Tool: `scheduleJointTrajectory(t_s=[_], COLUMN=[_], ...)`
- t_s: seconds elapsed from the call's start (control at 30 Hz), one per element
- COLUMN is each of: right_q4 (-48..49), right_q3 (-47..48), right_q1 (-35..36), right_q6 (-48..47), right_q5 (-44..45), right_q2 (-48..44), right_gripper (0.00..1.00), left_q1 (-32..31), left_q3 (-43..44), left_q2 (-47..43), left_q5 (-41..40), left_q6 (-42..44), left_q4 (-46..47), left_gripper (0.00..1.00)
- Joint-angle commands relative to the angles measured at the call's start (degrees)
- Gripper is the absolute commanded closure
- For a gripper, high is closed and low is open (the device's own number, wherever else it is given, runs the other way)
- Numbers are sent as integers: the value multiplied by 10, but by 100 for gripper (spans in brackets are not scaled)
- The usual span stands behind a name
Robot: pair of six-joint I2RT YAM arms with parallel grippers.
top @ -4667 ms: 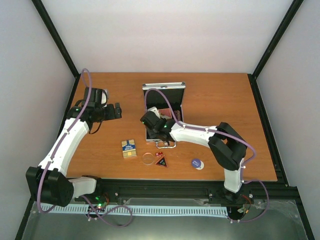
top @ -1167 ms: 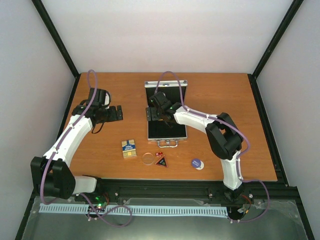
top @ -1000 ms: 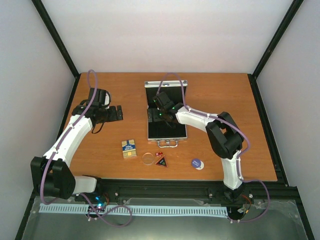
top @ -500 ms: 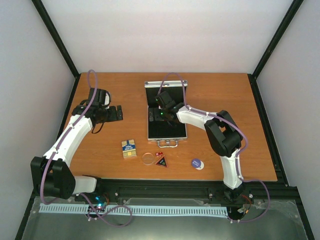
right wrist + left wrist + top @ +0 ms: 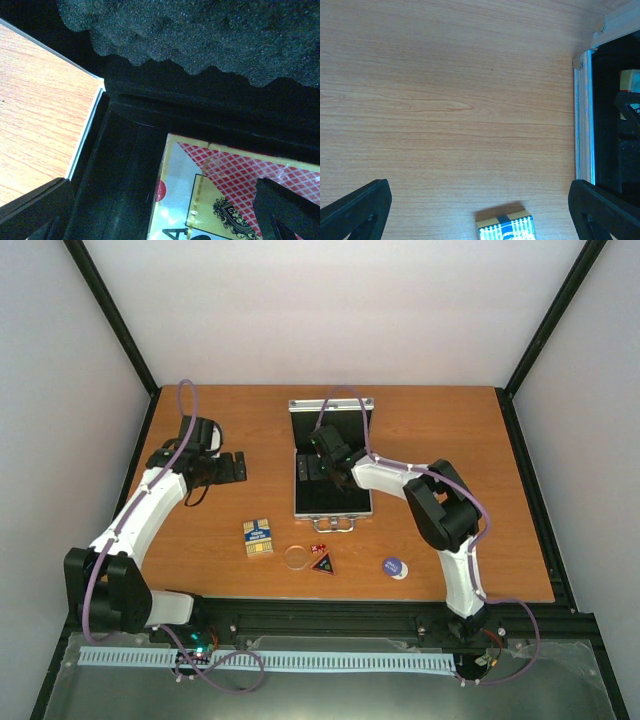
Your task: Pack up texas hold em set
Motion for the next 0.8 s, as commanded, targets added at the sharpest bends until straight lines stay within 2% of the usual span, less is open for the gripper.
scheduleJointTrajectory(t_s=[0.0,0.43,0.6,0.77], right_q4=[-21,1,-19,-7], right_q3=[-57,-132,-103,-98], right_q1=[-3,-2,-2,-2], right_q6=[16,56,31,1], right_q5=[-36,-87,-59,9], right_q2=[17,-19,-31,-66], right_gripper=[0,0,0,0], left_q1=[-2,-2,-1,-2], left_q3=[9,2,-1,-1], left_q2=[2,-10,-14,-22], left_q5=[-1,3,4,0], left_q6=[11,10,9,9], left_q4=[8,9,10,9], left_gripper=[0,0,0,0])
